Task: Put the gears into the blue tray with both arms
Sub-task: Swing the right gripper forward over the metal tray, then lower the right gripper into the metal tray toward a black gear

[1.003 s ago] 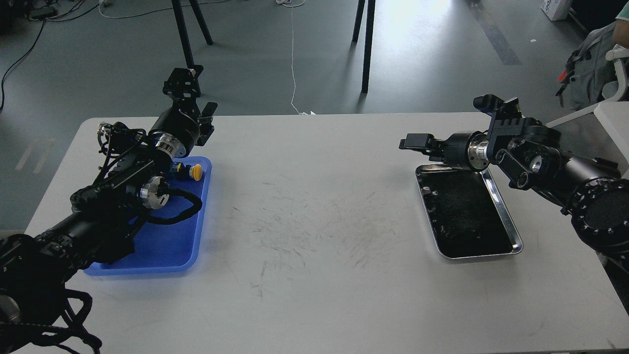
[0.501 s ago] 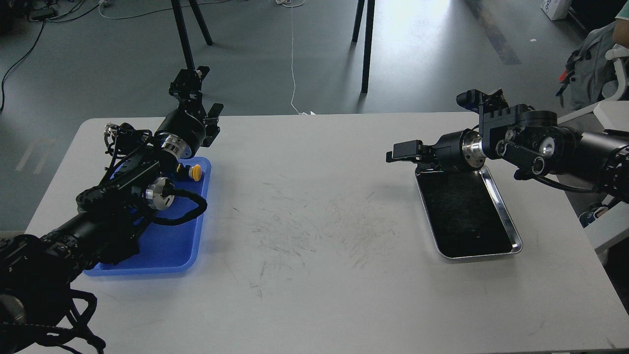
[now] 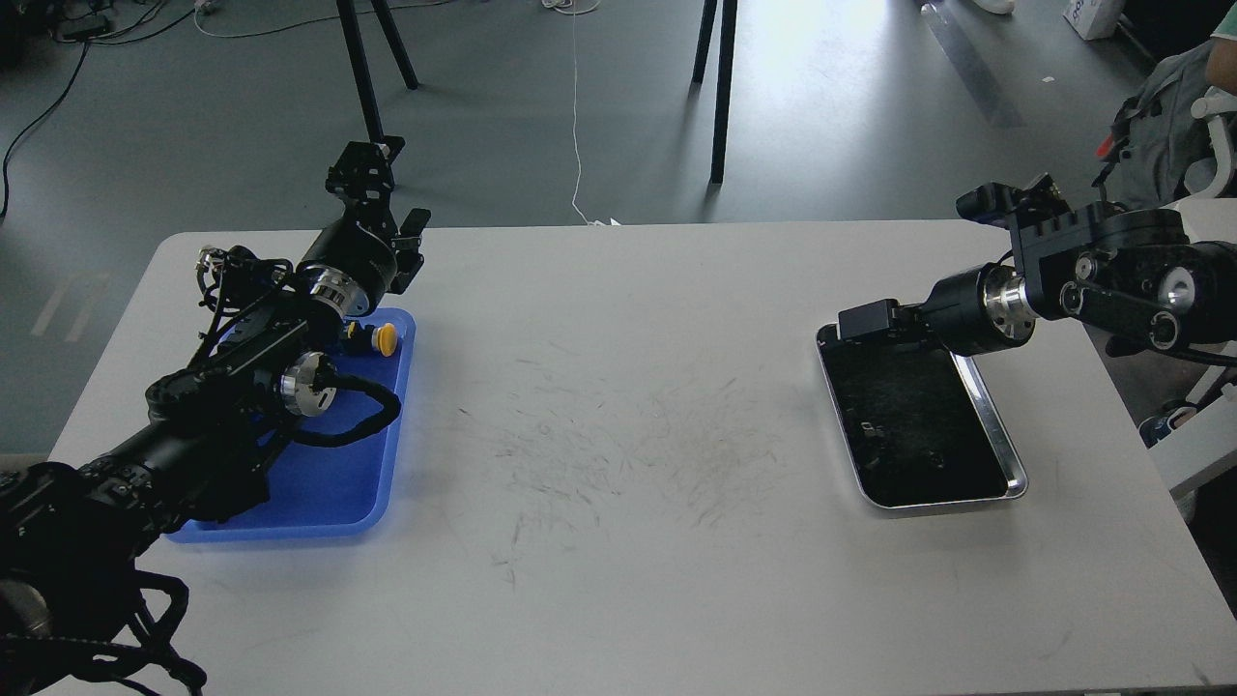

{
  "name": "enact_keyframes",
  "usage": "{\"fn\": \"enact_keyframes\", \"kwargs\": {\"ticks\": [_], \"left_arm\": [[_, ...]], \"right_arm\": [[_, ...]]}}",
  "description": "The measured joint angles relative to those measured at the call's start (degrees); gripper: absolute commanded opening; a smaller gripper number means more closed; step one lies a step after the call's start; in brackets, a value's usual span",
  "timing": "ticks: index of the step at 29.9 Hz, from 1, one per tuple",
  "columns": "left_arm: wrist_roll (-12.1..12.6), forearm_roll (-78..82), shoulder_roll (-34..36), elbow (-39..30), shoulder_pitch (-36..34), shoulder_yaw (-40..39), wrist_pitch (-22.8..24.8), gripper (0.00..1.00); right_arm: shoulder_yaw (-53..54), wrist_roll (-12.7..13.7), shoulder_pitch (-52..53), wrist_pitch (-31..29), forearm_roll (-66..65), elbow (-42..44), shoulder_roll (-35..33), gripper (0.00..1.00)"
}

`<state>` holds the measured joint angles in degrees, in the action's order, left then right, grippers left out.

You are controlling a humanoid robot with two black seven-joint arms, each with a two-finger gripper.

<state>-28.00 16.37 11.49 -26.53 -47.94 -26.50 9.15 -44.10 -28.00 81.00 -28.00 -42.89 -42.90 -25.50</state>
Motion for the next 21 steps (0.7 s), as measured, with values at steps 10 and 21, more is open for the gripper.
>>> {"fn": "enact_keyframes", "kwargs": {"ticks": [10,21], "left_arm": [[0.0,0.1,0.1,0.0,0.4,0.1,-0.1,0.98],[0.0,0.2,0.3,0.6,0.7,0.1,0.1,0.98]], "right_arm": [[0.1,0.0,1.2,0.0,-10.0,-5.1,-1.1,0.96],[0.0,0.0,3.1,0.0,-19.2,-13.5,-4.7,0.95]]}}
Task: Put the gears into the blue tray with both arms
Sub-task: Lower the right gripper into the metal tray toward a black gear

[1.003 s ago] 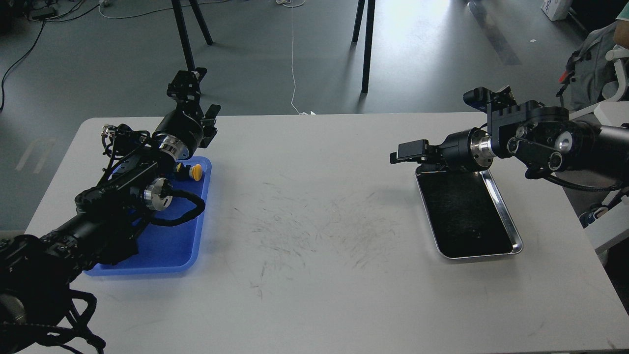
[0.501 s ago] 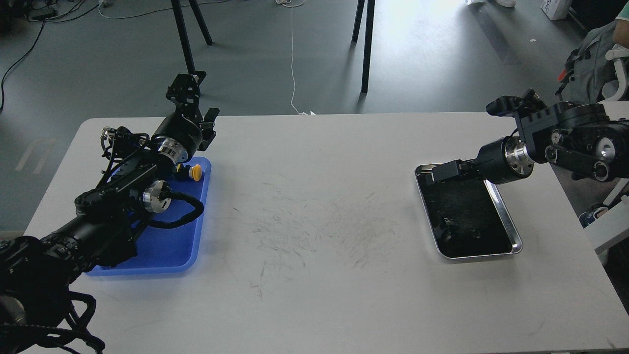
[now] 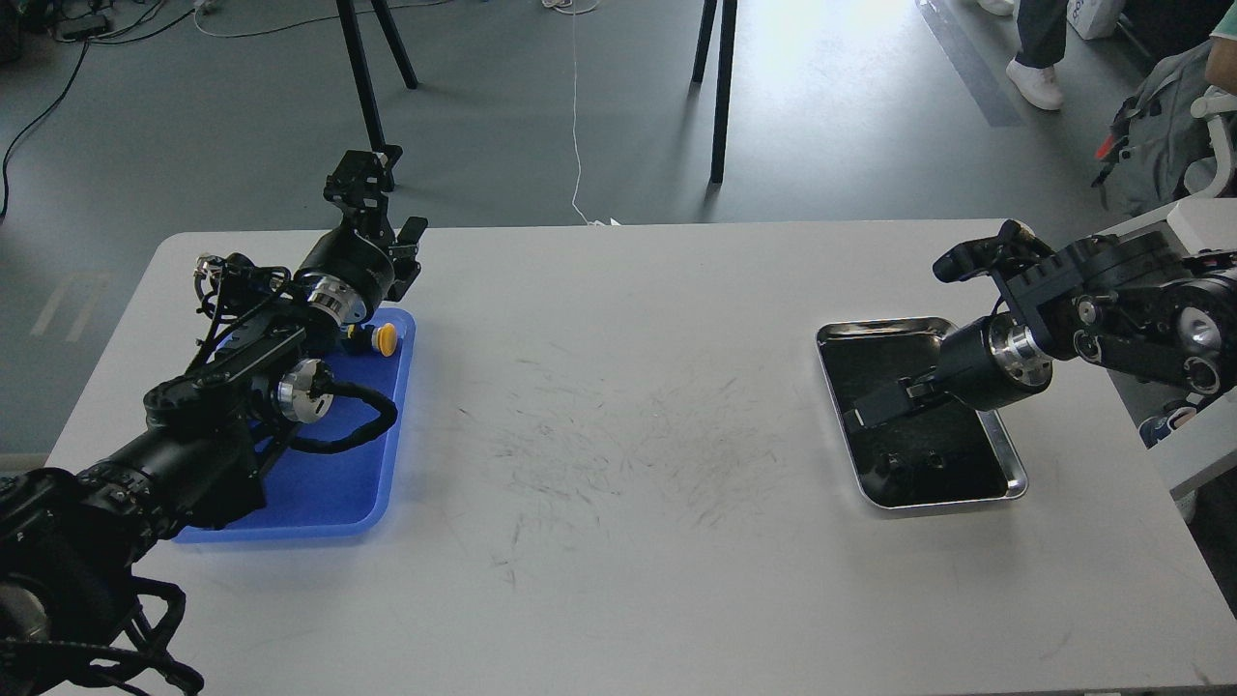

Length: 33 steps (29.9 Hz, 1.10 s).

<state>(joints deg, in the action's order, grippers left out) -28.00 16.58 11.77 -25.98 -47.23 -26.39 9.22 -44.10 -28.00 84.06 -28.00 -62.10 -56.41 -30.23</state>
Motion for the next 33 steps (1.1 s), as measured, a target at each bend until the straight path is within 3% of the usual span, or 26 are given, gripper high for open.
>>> {"fn": "enact_keyframes", "kwargs": {"ticks": [14,23,33], "left_arm": [[0.0,0.1,-0.3,1.1,0.3,0.0,0.3,0.98],[0.0,0.1,-0.3,1.1,1.3,0.0,0.2,0.98],[0.0,0.2,0.3,1.1,1.7,0.0,0.4,0.98]], "right_arm": [[-0.1,0.0,-0.9,0.0,-6.0,-1.7,-3.5,0.95],[0.0,0.0,-2.6,0.0,-6.2,-1.5,-4.4,0.83],[0.0,0.0,-3.6,0.0,-6.2,0.3,-4.3,0.82]]}}
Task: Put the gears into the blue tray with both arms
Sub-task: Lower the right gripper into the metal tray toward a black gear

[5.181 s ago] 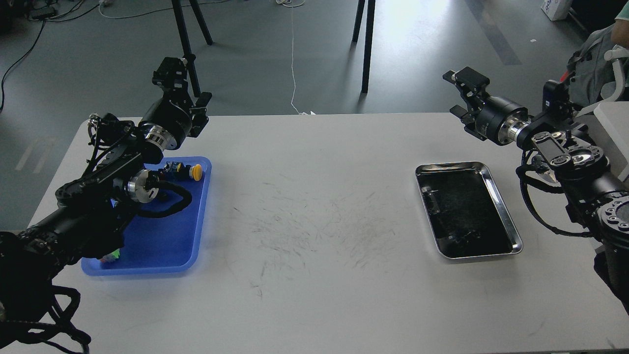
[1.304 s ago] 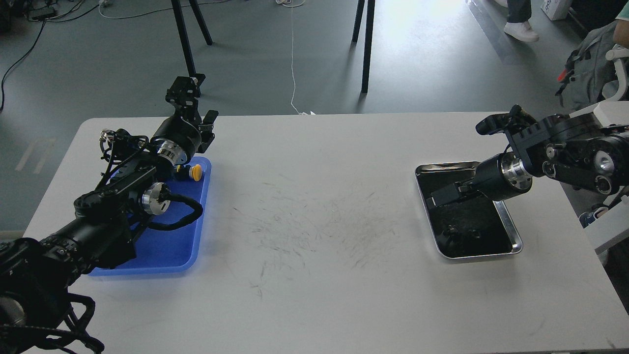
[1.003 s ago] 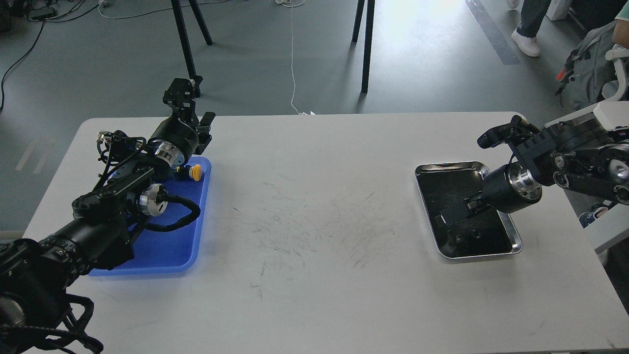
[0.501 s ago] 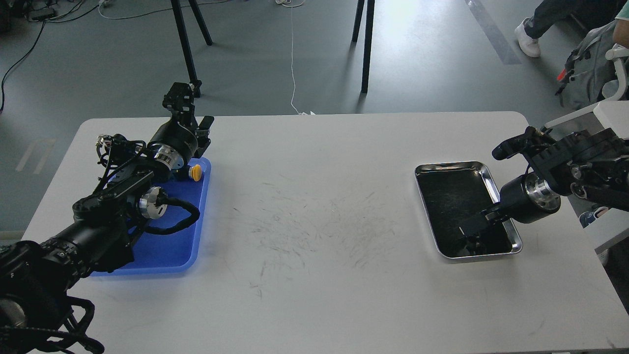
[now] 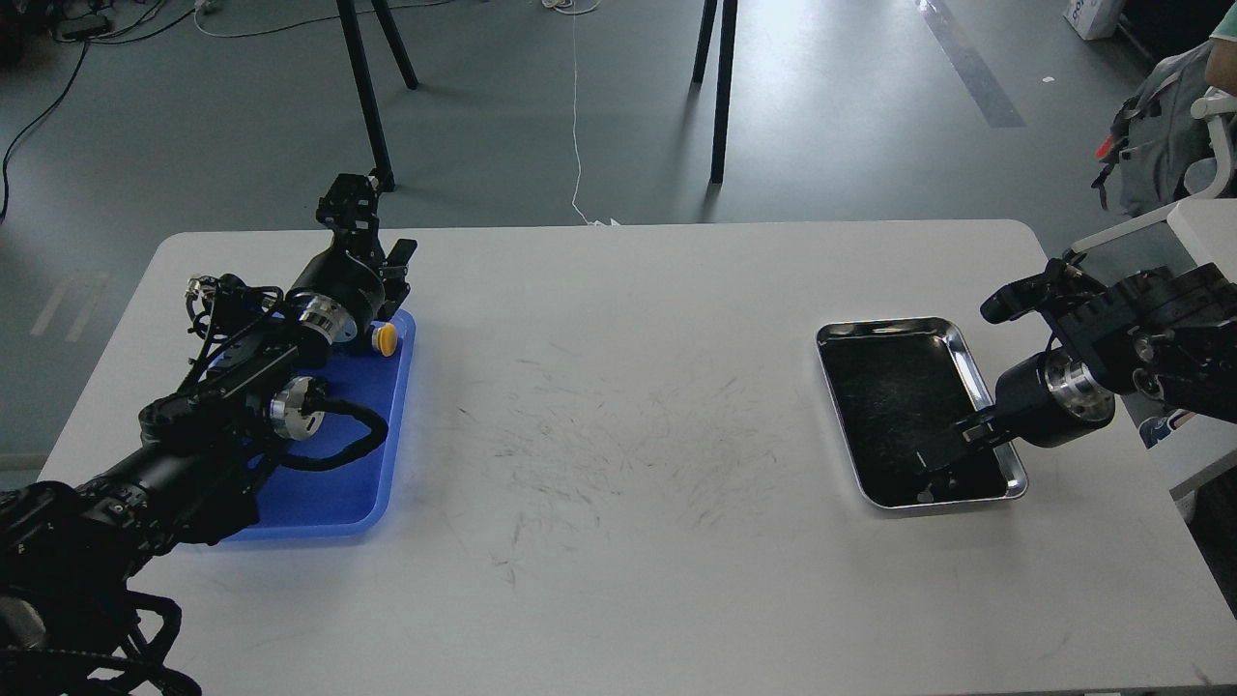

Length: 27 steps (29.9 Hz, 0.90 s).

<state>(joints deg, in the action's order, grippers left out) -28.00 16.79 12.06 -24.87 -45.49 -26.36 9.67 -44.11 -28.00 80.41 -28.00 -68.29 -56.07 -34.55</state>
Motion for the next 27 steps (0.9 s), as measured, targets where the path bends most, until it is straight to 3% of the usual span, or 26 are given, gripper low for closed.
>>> {"fn": "enact_keyframes", "kwargs": {"ticks": [27], "left_arm": [[0.0,0.0,-0.3,0.9,0.0,0.0,0.4,0.98]], "right_arm": [[1.1,0.0,-4.2,0.0,0.4,6.9,1.4,0.76]]}}
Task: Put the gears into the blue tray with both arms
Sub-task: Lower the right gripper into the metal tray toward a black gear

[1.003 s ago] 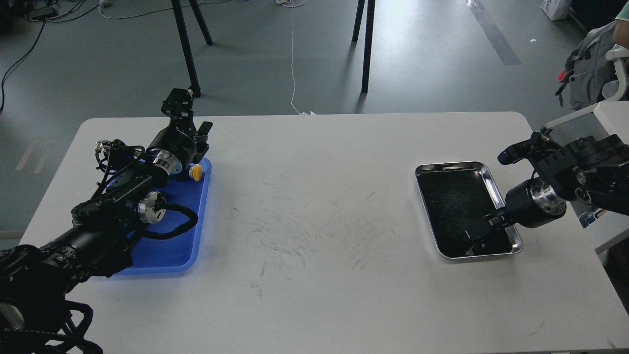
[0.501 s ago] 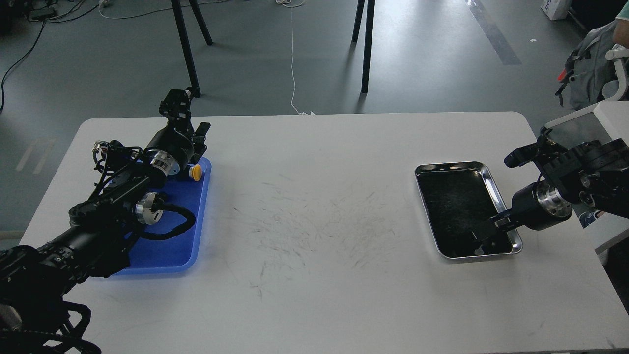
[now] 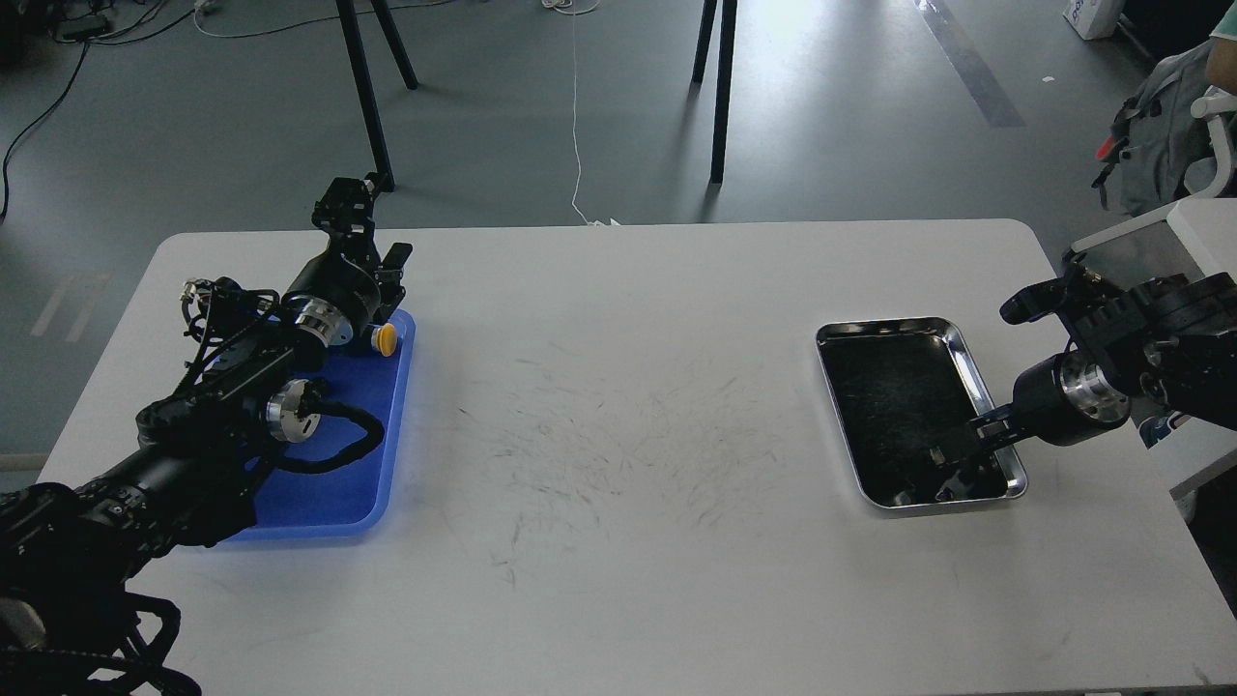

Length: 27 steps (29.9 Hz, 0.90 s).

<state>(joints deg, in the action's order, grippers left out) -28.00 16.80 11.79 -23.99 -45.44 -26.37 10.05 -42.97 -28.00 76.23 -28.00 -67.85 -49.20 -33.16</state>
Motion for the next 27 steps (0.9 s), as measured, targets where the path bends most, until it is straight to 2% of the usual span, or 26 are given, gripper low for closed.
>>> {"fn": "enact_keyframes", "kwargs": {"ticks": [11,18,25,27], "left_arm": [[0.0,0.0,0.1,0.0,0.0,0.0,0.0,0.98],[0.0,0.0,0.2,0.0,-0.1,0.0,0.0,0.98],[0.0,0.0,0.5,0.0,-0.1,0.0,0.0,0.98],[0.0,0.0,0.6,0.0,-0.1,0.0,0.0,0.98]], "right_arm": [[1.1,0.0,-1.8,0.0,0.1,0.0,1.3,0.74],[1.5,0.0,-1.8,0.0,0.3,0.7,2.7,0.60],[1.6,0.0,-2.3,0.0,0.3,0.8,2.9,0.56],[1.6,0.0,-2.4,0.0,0.3,0.8,2.9,0.51]]}}
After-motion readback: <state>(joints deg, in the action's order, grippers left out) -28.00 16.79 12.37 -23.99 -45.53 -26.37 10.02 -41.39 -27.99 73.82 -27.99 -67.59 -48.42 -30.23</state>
